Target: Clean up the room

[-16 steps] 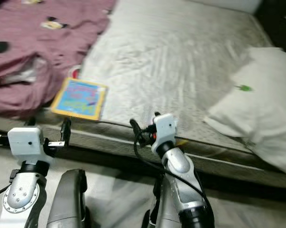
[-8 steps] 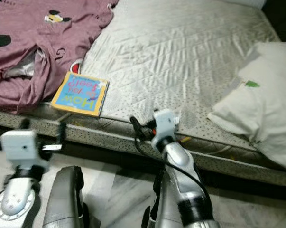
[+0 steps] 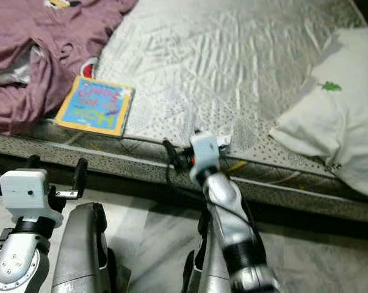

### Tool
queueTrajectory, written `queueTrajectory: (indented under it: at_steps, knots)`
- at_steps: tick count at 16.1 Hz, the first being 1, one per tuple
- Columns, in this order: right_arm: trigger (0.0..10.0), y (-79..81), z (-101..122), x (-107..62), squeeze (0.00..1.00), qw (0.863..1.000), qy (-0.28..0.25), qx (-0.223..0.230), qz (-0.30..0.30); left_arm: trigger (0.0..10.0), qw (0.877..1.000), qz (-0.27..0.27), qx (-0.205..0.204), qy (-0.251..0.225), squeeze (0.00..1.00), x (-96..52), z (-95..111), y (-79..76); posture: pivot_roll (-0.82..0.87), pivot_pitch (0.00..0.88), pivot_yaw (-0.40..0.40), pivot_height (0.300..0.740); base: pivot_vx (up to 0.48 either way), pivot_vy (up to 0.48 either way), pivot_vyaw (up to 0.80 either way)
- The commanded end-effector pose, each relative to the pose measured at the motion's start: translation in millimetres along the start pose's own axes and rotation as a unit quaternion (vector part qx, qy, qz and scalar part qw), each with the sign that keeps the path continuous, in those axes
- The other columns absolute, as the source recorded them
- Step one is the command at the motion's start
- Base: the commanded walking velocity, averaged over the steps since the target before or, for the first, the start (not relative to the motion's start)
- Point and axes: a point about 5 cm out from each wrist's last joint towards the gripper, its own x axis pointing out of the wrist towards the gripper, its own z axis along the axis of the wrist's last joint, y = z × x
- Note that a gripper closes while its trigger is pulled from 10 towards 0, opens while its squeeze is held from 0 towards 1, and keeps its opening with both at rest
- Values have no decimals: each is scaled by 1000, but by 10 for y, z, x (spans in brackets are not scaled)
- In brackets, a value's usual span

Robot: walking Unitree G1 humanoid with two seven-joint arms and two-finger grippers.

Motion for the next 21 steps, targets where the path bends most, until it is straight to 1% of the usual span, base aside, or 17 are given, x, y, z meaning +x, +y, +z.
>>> queueTrajectory:
  at_steps: [1, 2, 3, 5, 8, 9, 10, 12, 13, 16, 18, 19, 20, 21]
  knots:
    - [10000, -6, -35, 18, 0, 1000, 5, -20, 1, 10000, 1000, -8, 6, 1, 0, -40, 24, -13, 160, 311, -104, 509, 0, 0, 0]
    - [10000, -37, -16, 68, 0, 1000, 2, -28, -7, 10000, 1000, -10, 13, -2, 0, -50, 43, -13, 174, 313, -105, 509, 0, 0, 0]
    - [10000, -103, 33, 156, 0, 999, -2, -38, -25, 10000, 1000, -13, 24, -8, 0, -70, 85, -6, 193, 317, -105, 509, 0, 0, 0]
    - [10000, -159, 64, 222, 0, 998, -2, -54, -37, 10000, 999, -18, 31, -10, 0, -93, 107, -7, 204, 317, -106, 509, 0, 0, 0]
    - [10000, -177, 54, 281, 0, 996, 8, -78, -41, 10000, 999, -34, 35, -5, 0, -127, 98, -22, 210, 318, -104, 509, 0, 0, 0]
    - [10000, -204, 35, 328, 0, 993, 21, -100, -52, 10000, 999, -40, 34, 2, 0, -154, 88, -27, 217, 317, -101, 509, 0, 0, 0]
    - [10000, -226, 13, 344, 0, 992, 34, -108, -58, 10000, 999, -41, 34, 3, 0, -156, 87, -28, 217, 317, -101, 509, 0, 0, 0]
    - [10000, -280, -60, 321, 0, 988, 62, -120, -70, 10000, 999, -41, 34, 5, 0, -156, 83, -28, 219, 317, -102, 509, 0, 0, 0]
    - [10000, -349, -135, 267, 0, 985, 83, -127, -80, 10000, 999, -43, 34, 6, 0, -160, 82, -31, 218, 319, -103, 509, 0, 0, 0]
    - [10000, -444, -205, 198, 0, 980, 101, -139, -96, 10000, 998, -54, 38, -4, 0, -149, 121, -66, 212, 322, -104, 509, 0, 0, 0]
    - [10000, -498, -294, 132, 0, 975, 128, -146, -106, 10000, 998, -56, 35, -6, 0, -136, 137, -90, 213, 321, -105, 509, 0, 0, 0]
    - [10000, -522, -361, 74, 0, 975, 140, -135, -105, 10000, 998, -53, 34, -5, 0, -132, 128, -75, 212, 322, -107, 509, 0, 0, 0]
    - [8784, -530, -383, 49, 0, 976, 142, -129, -103, 10000, 998, -52, 35, -5, 0, -133, 126, -66, 212, 322, -107, 509, 0, 0, 0]
    - [0, -561, -408, 14, 0, 975, 146, -125, -109, 10000, 998, -52, 35, -4, 0, -135, 125, -63, 209, 320, -110, 509, 0, 0, 0]
